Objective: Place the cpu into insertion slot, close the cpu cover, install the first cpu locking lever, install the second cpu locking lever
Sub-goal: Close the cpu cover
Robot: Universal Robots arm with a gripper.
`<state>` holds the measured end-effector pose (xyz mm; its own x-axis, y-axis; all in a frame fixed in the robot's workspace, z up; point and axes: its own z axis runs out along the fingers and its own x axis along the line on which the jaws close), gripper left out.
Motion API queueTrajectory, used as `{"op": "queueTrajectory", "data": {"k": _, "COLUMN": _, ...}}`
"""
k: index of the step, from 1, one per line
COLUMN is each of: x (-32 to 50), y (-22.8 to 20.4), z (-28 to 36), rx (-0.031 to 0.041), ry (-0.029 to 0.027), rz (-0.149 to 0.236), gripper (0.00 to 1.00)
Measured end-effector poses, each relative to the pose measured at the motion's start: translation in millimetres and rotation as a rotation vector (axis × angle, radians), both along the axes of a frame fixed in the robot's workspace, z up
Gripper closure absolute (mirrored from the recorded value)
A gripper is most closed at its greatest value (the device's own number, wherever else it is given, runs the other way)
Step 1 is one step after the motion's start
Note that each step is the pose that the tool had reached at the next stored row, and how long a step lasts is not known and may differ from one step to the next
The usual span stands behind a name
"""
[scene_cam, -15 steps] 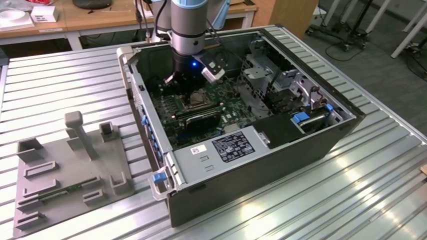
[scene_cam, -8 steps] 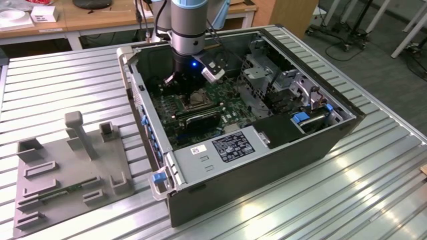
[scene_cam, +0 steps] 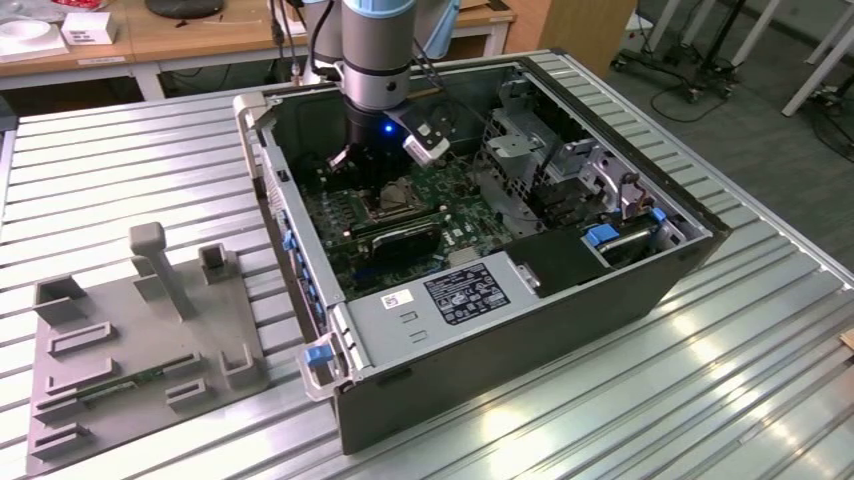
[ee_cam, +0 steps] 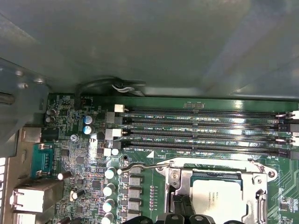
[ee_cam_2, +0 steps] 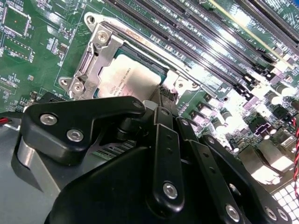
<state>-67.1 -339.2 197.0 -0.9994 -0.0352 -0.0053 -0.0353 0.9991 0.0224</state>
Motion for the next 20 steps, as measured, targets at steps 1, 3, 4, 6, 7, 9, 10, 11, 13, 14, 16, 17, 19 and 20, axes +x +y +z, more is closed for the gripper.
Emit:
{"op": "queueTrajectory", "data": {"k": 1, "x": 0.0, "y": 0.0, "z": 0.0, "rx": 0.0000, "ry": 0.0000, "rz": 0.000, "gripper": 0.89}}
{"op": "queueTrajectory", "data": {"k": 3, "x": 0.0, "y": 0.0, "z": -0.1, "rx": 0.0001, "ry": -0.0001, "rz": 0.000, "gripper": 0.89}}
{"op": "queueTrajectory", "data": {"k": 4, "x": 0.0, "y": 0.0, "z": 0.0, "rx": 0.0002, "ry": -0.0002, "rz": 0.000, "gripper": 0.89}}
{"op": "queueTrajectory", "data": {"k": 6, "x": 0.1, "y": 0.1, "z": 0.6, "rx": 0.0009, "ry": -0.0007, "rz": 0.000, "gripper": 0.89}}
{"op": "queueTrajectory", "data": {"k": 7, "x": 0.1, "y": 0.2, "z": 1.1, "rx": 0.0014, "ry": -0.0010, "rz": 0.000, "gripper": 0.89}}
{"op": "queueTrajectory", "data": {"k": 9, "x": 0.2, "y": 0.3, "z": 3.0, "rx": 0.0013, "ry": -0.0009, "rz": 0.000, "gripper": 0.89}}
{"op": "queueTrajectory", "data": {"k": 10, "x": 0.0, "y": 0.0, "z": 4.6, "rx": 0.0002, "ry": -0.0002, "rz": 0.000, "gripper": 0.89}}
{"op": "queueTrajectory", "data": {"k": 11, "x": 0.1, "y": 0.1, "z": 5.6, "rx": 0.0006, "ry": -0.0004, "rz": 0.000, "gripper": 0.89}}
{"op": "queueTrajectory", "data": {"k": 13, "x": 0.0, "y": 0.0, "z": 8.1, "rx": 0.0002, "ry": -0.0002, "rz": 0.000, "gripper": 0.89}}
{"op": "queueTrajectory", "data": {"k": 14, "x": 0.0, "y": 0.0, "z": 9.2, "rx": 0.0003, "ry": -0.0002, "rz": 0.000, "gripper": 0.89}}
{"op": "queueTrajectory", "data": {"k": 16, "x": 0.0, "y": 0.0, "z": 11.6, "rx": 0.0002, "ry": -0.0002, "rz": 0.000, "gripper": 0.89}}
{"op": "queueTrajectory", "data": {"k": 17, "x": 0.0, "y": 0.0, "z": 12.9, "rx": 0.0002, "ry": -0.0002, "rz": 0.000, "gripper": 0.89}}
{"op": "queueTrajectory", "data": {"k": 19, "x": 0.0, "y": 0.0, "z": 15.6, "rx": 0.0002, "ry": -0.0001, "rz": 0.000, "gripper": 0.89}}
{"op": "queueTrajectory", "data": {"k": 20, "x": 0.0, "y": 0.0, "z": 17.0, "rx": 0.0001, "ry": -0.0001, "rz": 0.000, "gripper": 0.89}}
